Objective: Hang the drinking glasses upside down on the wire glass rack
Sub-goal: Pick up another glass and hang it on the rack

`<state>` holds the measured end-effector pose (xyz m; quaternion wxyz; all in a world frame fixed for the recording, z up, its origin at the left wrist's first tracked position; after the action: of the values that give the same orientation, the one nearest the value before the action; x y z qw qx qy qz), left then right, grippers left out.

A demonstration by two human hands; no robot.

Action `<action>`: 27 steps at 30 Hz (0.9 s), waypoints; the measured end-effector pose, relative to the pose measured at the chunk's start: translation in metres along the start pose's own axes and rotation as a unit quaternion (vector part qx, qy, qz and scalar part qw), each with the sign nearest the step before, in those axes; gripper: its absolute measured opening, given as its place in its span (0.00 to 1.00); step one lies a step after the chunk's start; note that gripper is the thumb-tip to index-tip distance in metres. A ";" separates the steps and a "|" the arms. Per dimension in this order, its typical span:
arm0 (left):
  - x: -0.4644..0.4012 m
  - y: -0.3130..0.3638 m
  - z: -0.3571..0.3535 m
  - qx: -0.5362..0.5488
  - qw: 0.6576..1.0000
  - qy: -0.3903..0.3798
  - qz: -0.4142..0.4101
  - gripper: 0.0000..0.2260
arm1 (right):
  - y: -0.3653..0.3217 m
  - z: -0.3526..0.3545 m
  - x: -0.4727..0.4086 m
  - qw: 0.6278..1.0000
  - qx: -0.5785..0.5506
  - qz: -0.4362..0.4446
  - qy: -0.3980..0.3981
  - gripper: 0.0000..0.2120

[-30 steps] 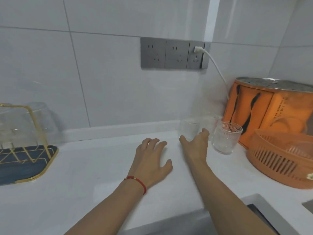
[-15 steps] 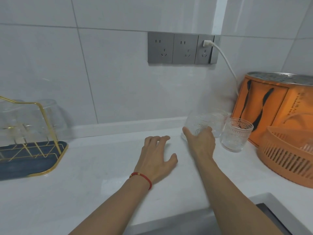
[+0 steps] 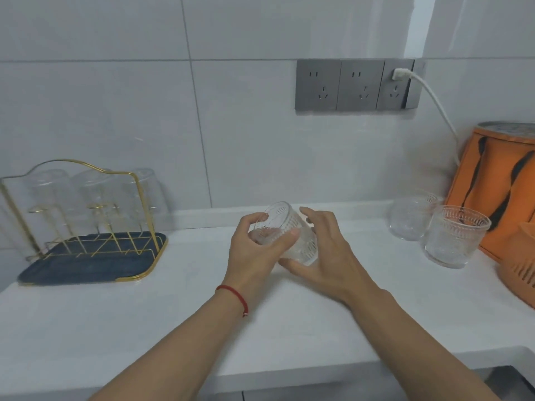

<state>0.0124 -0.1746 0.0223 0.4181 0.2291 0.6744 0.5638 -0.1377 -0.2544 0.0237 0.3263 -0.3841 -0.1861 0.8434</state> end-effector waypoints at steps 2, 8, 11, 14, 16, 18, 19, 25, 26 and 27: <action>0.001 -0.002 0.019 0.065 0.997 0.011 0.032 0.32 | -0.005 -0.012 0.004 0.992 -0.109 -0.046 -0.042 0.39; 0.013 0.012 0.066 0.123 0.990 -0.050 0.049 0.32 | -0.048 -0.055 0.020 0.883 -0.433 -0.170 -0.068 0.23; 0.016 0.032 0.118 -0.032 0.997 -0.063 -0.007 0.28 | -0.072 -0.068 0.027 0.855 -0.484 -0.181 -0.041 0.19; 0.024 0.043 0.193 -0.213 0.976 -0.007 -0.053 0.21 | -0.103 -0.066 0.021 0.880 -0.447 -0.163 -0.014 0.16; 0.030 0.041 0.235 -0.380 0.920 0.022 -0.087 0.16 | -0.133 -0.062 0.010 0.905 -0.406 -0.127 -0.017 0.18; 0.038 0.023 0.265 -0.498 0.865 0.018 -0.067 0.12 | -0.166 -0.058 -0.003 0.924 -0.372 -0.087 -0.020 0.19; 0.042 0.012 0.281 -0.540 0.840 0.020 -0.047 0.13 | -0.185 -0.059 -0.011 0.929 -0.364 -0.065 -0.021 0.20; 0.045 -0.019 0.292 -0.577 0.816 -0.029 -0.025 0.24 | -0.285 -0.078 -0.051 0.946 -0.324 0.029 -0.013 0.22; 0.045 -0.021 0.291 -0.576 0.816 -0.040 -0.022 0.24 | -0.301 -0.087 -0.057 0.952 -0.302 0.038 -0.013 0.23; 0.045 -0.023 0.292 -0.573 0.818 -0.047 -0.018 0.24 | -0.316 -0.097 -0.062 0.958 -0.281 0.047 -0.016 0.25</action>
<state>0.2319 0.0206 -0.0178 0.5150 -0.0375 0.2132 0.8294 0.0962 -0.0644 0.1733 0.1624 -0.4554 -0.4023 0.7774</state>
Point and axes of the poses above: each hand's wrist, its own x-axis away from the middle knuckle, its own z-axis out of the back of the hand, y = z × x, the point moved 9 cm from there along -x, towards the middle knuckle, and after that the axes turned 5 degrees about -z, right-handed, at the moved point
